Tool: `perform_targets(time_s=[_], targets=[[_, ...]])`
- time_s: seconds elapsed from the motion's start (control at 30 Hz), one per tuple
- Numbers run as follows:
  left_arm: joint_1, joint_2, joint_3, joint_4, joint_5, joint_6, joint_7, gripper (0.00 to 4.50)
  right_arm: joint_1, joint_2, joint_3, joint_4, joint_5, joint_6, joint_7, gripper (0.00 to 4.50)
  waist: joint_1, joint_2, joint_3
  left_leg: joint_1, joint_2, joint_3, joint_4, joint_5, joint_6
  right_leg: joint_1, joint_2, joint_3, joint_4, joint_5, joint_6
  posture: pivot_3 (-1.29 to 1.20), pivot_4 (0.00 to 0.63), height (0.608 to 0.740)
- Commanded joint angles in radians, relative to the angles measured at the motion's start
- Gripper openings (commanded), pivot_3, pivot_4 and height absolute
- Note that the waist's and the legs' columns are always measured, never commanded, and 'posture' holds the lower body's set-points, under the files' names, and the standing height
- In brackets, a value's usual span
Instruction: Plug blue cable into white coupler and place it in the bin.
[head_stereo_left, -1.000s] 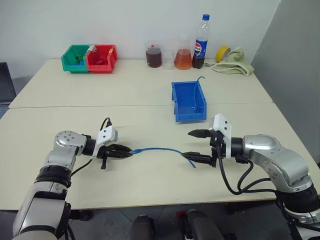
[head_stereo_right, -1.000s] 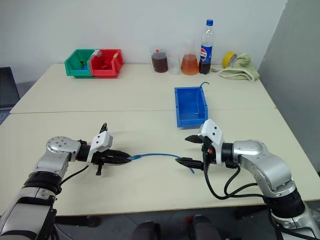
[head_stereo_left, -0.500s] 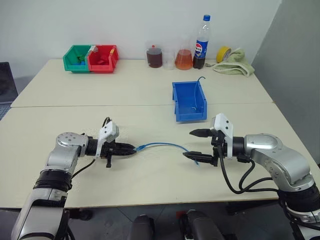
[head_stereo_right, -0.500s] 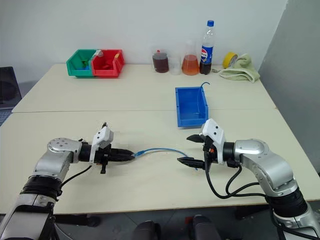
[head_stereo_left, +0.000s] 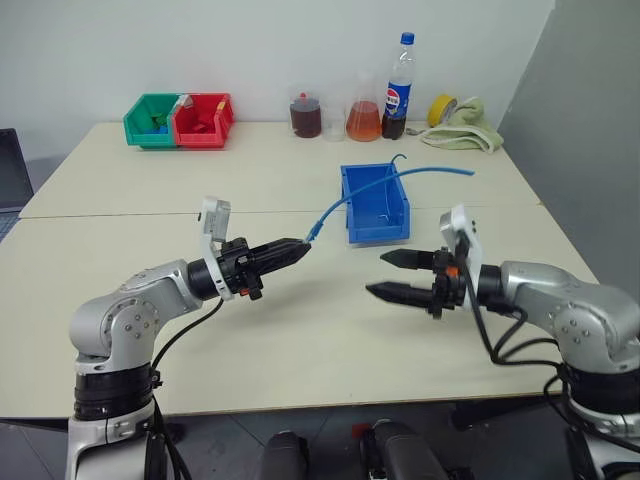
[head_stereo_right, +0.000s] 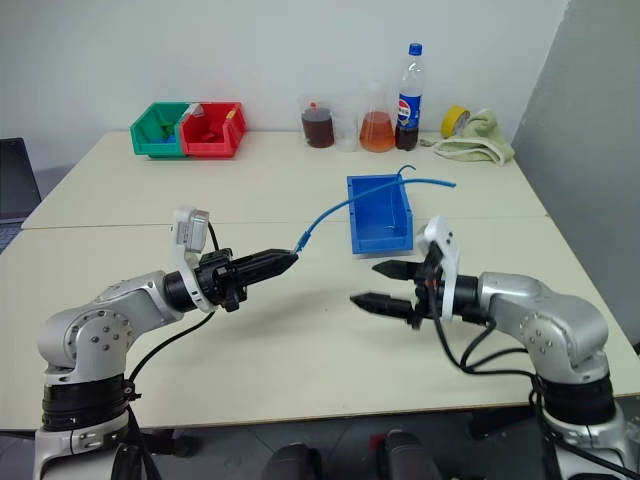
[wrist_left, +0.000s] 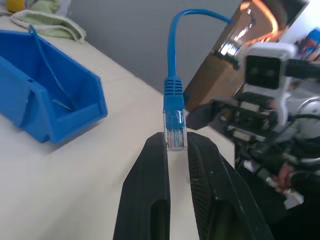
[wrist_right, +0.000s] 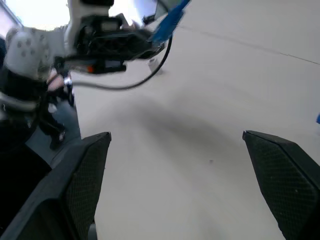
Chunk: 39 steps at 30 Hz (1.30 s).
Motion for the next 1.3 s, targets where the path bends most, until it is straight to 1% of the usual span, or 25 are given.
perform_targets(time_s=[0.03,0.13,0.2,0.33,0.4,0.6,0.8,1.27,1.3], targets=[[-0.012,-0.067,0.055,-0.044,-0.151,0.048,0.13,0.24,-0.095,0.052,-0.129,0.116,0.176,0.119,-0.094,4.5,0.002,0.0,0.0,0.0,0.0,0.0,0.0,0.0,0.0,0.0,0.0,0.0,0.0,0.0,0.0,0.0,0.15,0.74],[-0.009,-0.119,0.058,-0.046,-0.216,0.047,0.208,0.24,-0.141,0.09,-0.185,0.203,0.268,0.175,-0.159,4.5,0.003,0.0,0.0,-0.001,-0.001,0.0,0.0,0.0,0.0,0.0,0.0,0.0,-0.001,0.0,0.0,0.0,0.15,0.74],[-0.01,-0.138,0.055,-0.048,-0.261,0.053,0.244,0.24,-0.162,0.095,-0.197,0.238,0.308,0.202,-0.173,4.5,0.003,0.0,0.0,-0.003,-0.001,-0.001,0.0,0.0,0.0,-0.001,0.0,0.0,-0.001,0.0,0.0,0.0,0.15,0.74],[-0.01,-0.14,0.045,-0.051,-0.348,0.072,0.295,0.24,-0.204,0.113,-0.211,0.309,0.364,0.227,-0.211,4.5,0.001,0.0,0.0,-0.005,-0.001,-0.001,-0.001,0.0,0.0,-0.001,0.0,0.0,-0.003,0.0,0.0,0.0,0.15,0.74],[-0.009,-0.13,0.033,-0.055,-0.374,0.071,0.305,0.24,-0.222,0.11,-0.189,0.326,0.369,0.234,-0.196,4.5,0.001,0.0,0.0,-0.004,-0.001,-0.001,-0.001,0.0,0.0,-0.001,0.0,0.0,-0.003,0.0,0.0,0.0,0.15,0.74],[-0.024,-0.122,0.017,-0.035,-0.452,0.075,0.348,0.24,-0.26,0.08,-0.11,0.346,0.35,0.257,-0.103,4.5,0.001,0.0,0.0,-0.004,-0.001,-0.001,-0.001,0.0,0.0,-0.001,0.0,-0.001,-0.003,0.0,0.0,0.0,0.15,0.74],[-0.018,-0.121,-0.02,-0.042,-0.498,0.068,0.373,0.24,-0.287,0.064,-0.052,0.374,0.315,0.233,-0.03,4.5,0.002,0.0,0.0,-0.005,-0.001,-0.001,-0.002,0.0,0.0,-0.001,0.0,-0.001,-0.005,0.0,0.0,0.0,0.15,0.74],[0.011,-0.071,-0.053,-0.061,-0.544,0.051,0.379,0.24,-0.342,0.026,-0.007,0.444,0.236,0.199,0.082,4.5,0.002,0.0,0.0,-0.007,-0.002,-0.002,-0.003,0.0,0.0,-0.002,0.0,-0.001,-0.007,0.0,0.0,0.0,0.15,0.74],[0.011,-0.067,-0.055,-0.059,-0.545,0.05,0.377,0.24,-0.345,0.025,-0.005,0.449,0.229,0.197,0.089,4.12,0.002,0.0,0.0,-0.007,-0.002,-0.002,-0.003,0.0,0.0,-0.002,0.0,-0.001,-0.007,0.0,0.0,0.0,0.15,0.74]])
